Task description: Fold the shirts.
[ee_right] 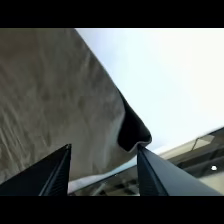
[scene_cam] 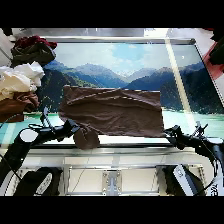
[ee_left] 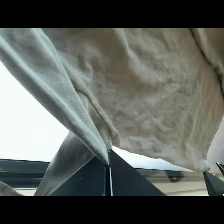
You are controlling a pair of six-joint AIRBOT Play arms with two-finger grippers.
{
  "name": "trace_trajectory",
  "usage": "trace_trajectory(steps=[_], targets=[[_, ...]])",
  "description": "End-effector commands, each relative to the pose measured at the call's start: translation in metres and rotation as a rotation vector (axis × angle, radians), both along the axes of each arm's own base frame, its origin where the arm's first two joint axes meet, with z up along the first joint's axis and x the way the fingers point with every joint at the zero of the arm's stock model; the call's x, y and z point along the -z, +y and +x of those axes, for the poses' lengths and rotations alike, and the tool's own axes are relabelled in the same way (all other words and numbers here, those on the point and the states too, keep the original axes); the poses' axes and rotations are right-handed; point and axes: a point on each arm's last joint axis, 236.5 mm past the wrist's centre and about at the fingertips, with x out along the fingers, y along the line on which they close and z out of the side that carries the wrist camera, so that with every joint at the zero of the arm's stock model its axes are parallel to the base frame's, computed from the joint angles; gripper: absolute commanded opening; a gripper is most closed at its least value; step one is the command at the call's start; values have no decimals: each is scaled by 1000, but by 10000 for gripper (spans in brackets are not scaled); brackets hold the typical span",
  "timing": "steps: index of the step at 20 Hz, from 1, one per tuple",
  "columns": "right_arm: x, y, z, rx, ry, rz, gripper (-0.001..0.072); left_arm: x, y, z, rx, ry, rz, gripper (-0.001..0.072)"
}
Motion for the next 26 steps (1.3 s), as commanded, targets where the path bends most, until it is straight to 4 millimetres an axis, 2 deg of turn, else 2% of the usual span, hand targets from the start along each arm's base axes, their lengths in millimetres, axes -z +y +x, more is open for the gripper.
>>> trace_trajectory(steps=[1, 6, 8, 10, 11, 12, 13, 15, 16, 18, 20, 23, 24, 26], targets=[[6, 7, 6, 14, 8, 41, 449, -1, -1, -1, 22, -11, 6, 16], [6, 25, -2, -54, 35, 76, 448, -1, -2, -3, 33, -5, 7, 16], [9, 21, -2, -48, 38, 55, 419, 0, -1, -3, 37, -12, 13, 16], [12, 13, 3, -23, 29, 22, 176, 0, -1, -3, 38, -12, 15, 16], [13, 10, 5, -15, 25, 10, 120, 0, -1, -3, 37, -12, 15, 16], [14, 7, 6, -16, 15, -5, 25, 0, -1, -2, 37, -13, 16, 16], [12, 8, 9, -26, -4, -5, 26, 0, 0, -1, 36, -20, 20, 16], [-13, 22, 22, -77, -98, 59, 25, -10, 0, 6, 57, -69, 35, 15], [-31, 28, 28, -112, -144, 89, 24, -24, -1, 11, 80, -114, 43, 15], [-72, 25, 38, -146, -215, 65, 24, -61, 0, 19, 126, -214, 82, 15], [-120, 18, 48, -168, -313, -5, 24, -100, 15, 23, 158, -317, 201, 14], [-177, -19, 67, -116, -410, -222, 22, -131, 69, 45, 73, -380, 453, 12], [-191, -32, 78, -92, -437, -272, 21, -135, 73, 54, 85, -393, 485, 12], [-203, -40, 99, -92, -463, -292, 21, -130, 51, 72, 194, -394, 447, 12]])
